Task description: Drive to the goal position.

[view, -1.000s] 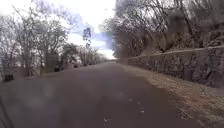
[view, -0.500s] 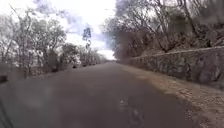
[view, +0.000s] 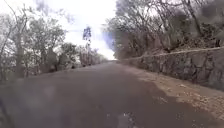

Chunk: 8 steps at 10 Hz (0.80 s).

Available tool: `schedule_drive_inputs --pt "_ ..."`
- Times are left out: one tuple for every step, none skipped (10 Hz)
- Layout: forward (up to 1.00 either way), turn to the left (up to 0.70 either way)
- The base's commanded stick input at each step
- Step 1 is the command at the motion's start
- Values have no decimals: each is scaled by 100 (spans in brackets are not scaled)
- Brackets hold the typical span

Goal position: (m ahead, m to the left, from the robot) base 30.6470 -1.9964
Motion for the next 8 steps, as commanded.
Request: schedule_drive_inputs --pt "70 0" --pt "70 0" --pt "70 0" --pt "70 0" --pt "70 0" --pt "70 0" --pt "70 0" --pt "70 0"
